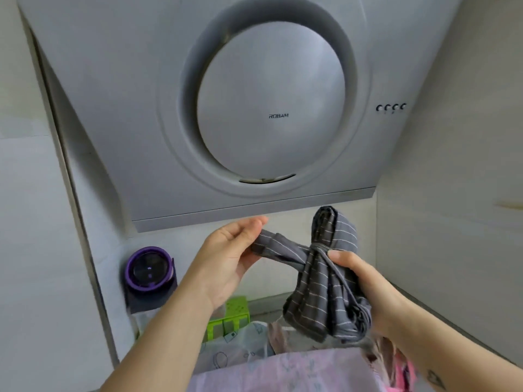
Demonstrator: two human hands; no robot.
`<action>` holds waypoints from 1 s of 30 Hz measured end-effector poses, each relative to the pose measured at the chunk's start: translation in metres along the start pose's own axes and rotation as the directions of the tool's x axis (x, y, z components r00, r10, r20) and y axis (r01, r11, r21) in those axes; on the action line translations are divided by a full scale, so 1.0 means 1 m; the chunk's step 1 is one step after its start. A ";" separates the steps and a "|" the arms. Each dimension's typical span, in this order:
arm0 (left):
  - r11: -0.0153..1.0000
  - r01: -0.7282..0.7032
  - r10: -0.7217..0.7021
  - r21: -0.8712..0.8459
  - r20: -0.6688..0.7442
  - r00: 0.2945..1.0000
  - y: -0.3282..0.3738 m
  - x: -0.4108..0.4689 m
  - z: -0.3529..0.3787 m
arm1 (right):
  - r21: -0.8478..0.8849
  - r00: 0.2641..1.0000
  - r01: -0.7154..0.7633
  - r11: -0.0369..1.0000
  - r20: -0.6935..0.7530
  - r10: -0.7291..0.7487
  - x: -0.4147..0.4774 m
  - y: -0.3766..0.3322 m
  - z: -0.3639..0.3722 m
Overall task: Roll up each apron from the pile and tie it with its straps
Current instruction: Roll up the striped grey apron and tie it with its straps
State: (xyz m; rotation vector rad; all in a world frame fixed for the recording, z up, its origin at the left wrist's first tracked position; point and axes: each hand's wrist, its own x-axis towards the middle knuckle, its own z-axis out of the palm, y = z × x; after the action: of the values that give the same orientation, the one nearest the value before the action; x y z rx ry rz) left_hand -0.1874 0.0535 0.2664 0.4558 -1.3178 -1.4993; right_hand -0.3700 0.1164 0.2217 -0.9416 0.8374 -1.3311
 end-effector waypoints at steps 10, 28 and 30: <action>0.795 -0.238 -0.004 0.558 0.398 0.917 -0.044 -0.009 0.154 | 0.313 0.998 0.054 0.948 0.011 -0.060 -0.071 -0.029 -0.125; 0.789 -0.106 -0.066 0.605 0.256 0.964 -0.087 0.011 0.256 | 0.005 0.923 0.074 0.997 -0.379 -0.067 -0.120 -0.066 -0.216; 0.752 0.003 -0.220 0.659 0.246 0.944 -0.088 0.011 0.255 | -0.016 0.888 0.155 0.988 -0.436 -0.146 -0.117 -0.073 -0.219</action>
State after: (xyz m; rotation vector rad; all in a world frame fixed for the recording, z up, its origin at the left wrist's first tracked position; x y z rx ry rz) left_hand -0.4367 0.1556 0.2745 0.7777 -2.1176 -1.1931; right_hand -0.6079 0.2160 0.1959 -0.7089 1.1059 -1.7201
